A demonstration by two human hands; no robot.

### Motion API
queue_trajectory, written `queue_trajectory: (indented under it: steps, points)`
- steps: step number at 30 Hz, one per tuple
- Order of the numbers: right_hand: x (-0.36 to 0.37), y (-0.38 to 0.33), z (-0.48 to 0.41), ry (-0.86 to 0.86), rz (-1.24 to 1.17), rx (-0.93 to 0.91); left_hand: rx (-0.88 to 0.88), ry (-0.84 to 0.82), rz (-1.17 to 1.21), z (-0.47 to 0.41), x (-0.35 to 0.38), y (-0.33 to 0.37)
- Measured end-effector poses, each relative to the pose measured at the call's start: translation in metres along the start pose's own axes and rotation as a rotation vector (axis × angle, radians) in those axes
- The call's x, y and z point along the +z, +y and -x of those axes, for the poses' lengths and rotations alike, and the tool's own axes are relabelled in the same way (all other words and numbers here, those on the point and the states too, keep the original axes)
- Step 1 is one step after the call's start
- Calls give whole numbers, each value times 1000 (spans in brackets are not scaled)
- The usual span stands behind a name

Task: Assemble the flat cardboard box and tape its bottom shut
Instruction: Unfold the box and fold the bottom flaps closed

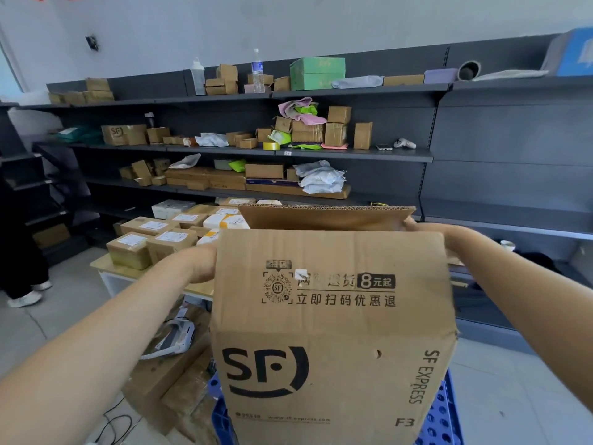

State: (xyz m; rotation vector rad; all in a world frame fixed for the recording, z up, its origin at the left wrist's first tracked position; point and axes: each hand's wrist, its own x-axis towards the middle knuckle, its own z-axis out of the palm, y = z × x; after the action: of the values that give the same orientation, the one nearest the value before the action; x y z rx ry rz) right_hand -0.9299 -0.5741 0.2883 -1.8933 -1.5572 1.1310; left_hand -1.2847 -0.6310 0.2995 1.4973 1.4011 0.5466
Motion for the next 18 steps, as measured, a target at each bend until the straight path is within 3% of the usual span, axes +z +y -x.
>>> queue_trajectory:
  steps: [2,5,7,9,14,18]
  points:
    - [-9,0,1,40,-92,-102,169,-83,109,-1,-9,7]
    - [-18,-12,10,7,-303,-229,240,-184,335,-3,-32,3]
    - [-18,-18,12,-35,-453,-266,260,-229,259,-6,-38,0]
    - [-14,-26,15,-61,-448,-269,301,-256,83,-6,-36,-3]
    - [-10,-30,9,-26,-375,-249,337,-36,94,-4,-23,-4]
    - [-10,-34,11,-32,-321,-258,421,158,-177,-7,-18,-4]
